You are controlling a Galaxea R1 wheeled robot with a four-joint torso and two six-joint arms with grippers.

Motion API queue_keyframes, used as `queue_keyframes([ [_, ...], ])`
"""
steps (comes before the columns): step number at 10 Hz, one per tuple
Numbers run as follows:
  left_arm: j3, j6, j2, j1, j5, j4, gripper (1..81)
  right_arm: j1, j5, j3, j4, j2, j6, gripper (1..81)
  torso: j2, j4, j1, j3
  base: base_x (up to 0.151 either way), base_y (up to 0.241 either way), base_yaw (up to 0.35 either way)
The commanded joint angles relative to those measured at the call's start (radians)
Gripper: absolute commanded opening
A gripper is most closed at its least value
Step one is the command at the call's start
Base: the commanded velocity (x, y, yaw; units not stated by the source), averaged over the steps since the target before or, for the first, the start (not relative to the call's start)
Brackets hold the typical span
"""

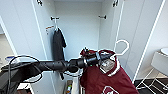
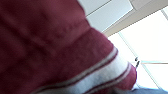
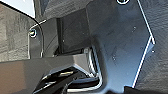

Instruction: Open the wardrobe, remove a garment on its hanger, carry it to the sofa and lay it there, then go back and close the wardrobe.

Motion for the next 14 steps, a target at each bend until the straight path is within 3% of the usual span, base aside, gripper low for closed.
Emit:
queue_keyframes([
  [1, 0.031, 0.018, -0.003, -0.185, -0.073, 0.037, 1.0, 0.032, -0.05, 0.007, -0.005, 0.008, -0.004, 81.1, 0.0, 0.0, 0.0, 0.0, -0.11, 0.0, 0.0],
  [10, 0.051, 0.018, -0.025, -0.166, -0.073, 0.055, 1.0, 0.034, -0.05, 0.009, -0.007, 0.009, -0.004, 81.1, 0.0, 0.0, 0.0, 0.0, -0.11, 0.0, 0.0],
  [14, 0.059, 0.018, -0.036, -0.165, -0.071, 0.057, 1.0, 0.034, -0.05, 0.009, -0.008, 0.009, -0.004, 81.1, -0.001, 0.0, -0.002, 0.001, 0.0, 0.0, 0.0],
])
